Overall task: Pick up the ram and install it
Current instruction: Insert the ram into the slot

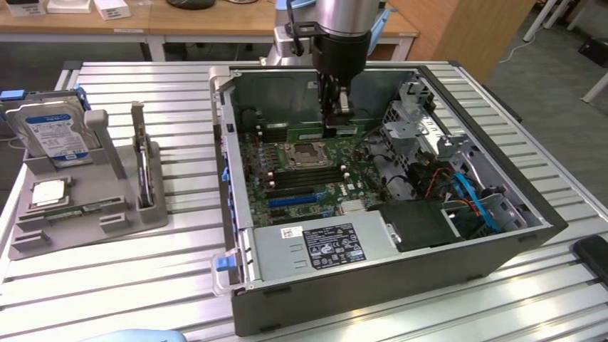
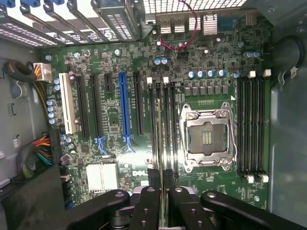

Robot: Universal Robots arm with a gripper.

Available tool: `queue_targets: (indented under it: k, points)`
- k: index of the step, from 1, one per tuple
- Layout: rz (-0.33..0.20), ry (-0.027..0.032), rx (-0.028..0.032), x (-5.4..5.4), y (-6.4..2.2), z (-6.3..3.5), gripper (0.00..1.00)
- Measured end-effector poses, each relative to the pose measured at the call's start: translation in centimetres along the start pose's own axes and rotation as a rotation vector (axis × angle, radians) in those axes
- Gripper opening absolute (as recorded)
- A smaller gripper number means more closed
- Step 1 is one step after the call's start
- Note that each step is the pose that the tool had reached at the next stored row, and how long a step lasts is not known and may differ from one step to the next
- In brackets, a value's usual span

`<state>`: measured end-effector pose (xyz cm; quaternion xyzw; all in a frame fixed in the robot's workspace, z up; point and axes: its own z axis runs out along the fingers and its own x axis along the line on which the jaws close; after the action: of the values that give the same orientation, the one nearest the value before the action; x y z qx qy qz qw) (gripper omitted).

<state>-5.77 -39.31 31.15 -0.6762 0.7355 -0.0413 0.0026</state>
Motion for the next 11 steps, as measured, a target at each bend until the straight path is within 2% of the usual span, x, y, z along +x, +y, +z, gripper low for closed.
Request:
queue_targets:
  k: [3,6,10,11]
  points:
    - [0.0,0.0106,-0.0077,-0.01,0.0,0.12,0.14]
    - [0.0,0.0162,-0.0123,-0.01,0.01,0.33,0.14]
    - [-0.002,0.0215,-0.0399,-0.03,0.03,0.58,0.14]
    - [-0.002,0.0228,-0.0434,-0.03,0.04,0.67,0.14]
